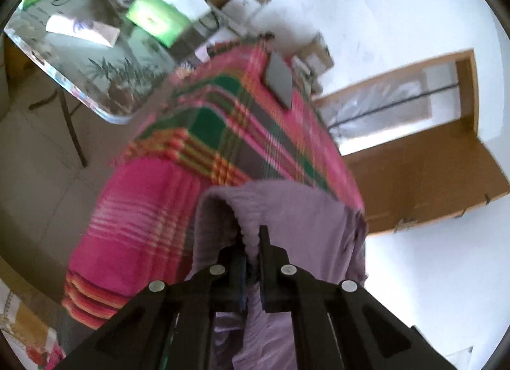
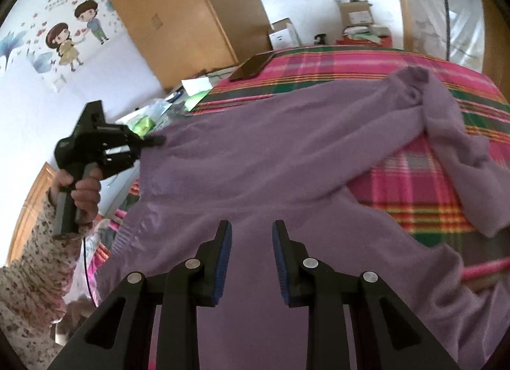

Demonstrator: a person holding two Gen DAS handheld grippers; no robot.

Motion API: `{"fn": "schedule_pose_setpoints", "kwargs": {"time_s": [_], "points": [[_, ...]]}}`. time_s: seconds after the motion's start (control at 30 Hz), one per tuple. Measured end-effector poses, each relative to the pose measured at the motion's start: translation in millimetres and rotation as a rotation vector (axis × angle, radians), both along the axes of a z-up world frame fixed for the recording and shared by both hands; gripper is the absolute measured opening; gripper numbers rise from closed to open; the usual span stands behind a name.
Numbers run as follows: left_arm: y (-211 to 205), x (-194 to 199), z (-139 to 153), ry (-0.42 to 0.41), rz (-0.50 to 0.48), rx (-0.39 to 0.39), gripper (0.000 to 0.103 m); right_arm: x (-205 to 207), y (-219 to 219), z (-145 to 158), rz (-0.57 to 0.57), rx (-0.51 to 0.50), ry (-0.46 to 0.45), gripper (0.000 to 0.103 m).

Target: Fold clothes

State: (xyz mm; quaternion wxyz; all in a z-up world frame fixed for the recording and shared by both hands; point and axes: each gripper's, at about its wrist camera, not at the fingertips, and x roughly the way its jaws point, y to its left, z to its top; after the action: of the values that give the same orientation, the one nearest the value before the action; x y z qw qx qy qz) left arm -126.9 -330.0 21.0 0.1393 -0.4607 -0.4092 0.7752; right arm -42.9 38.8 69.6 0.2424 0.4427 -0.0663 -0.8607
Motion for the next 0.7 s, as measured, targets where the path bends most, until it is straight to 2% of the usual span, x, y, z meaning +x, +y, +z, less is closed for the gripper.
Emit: {"fn": "schedule_pose_setpoints", "kwargs": {"time_s": [0.1, 0.2, 0.27, 0.37, 0.43, 0.7], "points": [[-12.6, -2.7, -2.0, 0.011, 0.035, -0.018, 0.005, -9.3, -10.0, -3.5, 0.017, 0.008, -0.002, 0.027], [-18.2, -11.5, -25.8, -0.061, 0.059, 0.007, 0.005, -17.5, -19.5, -8.7, 0.029, 0.016, -0.009, 0.027], [-20.0, -15.9, -34.5, -0.080, 0.076, 0.011, 0.005, -21.8, -25.1, -13.5, 0.031, 0.021, -0.019, 0.027], [-24.0, -22.0, -28.5, -0.056, 0.102, 0.007, 0.005, -23.2, -32.0, -16.2, 0.056, 0.013, -0.030, 0.027], [-17.1, -24.9, -25.7, -0.045, 0.071, -0.068, 0.005, -19.1, -39.8, -15.6, 0.103, 0.001, -0.025, 0.027], [-10.7, -15.2, -26.4, -0.054, 0.062, -0.108, 0.006, 15.5, -85.1, -5.9, 0.388, -0.053, 0.015, 0.030]]}}
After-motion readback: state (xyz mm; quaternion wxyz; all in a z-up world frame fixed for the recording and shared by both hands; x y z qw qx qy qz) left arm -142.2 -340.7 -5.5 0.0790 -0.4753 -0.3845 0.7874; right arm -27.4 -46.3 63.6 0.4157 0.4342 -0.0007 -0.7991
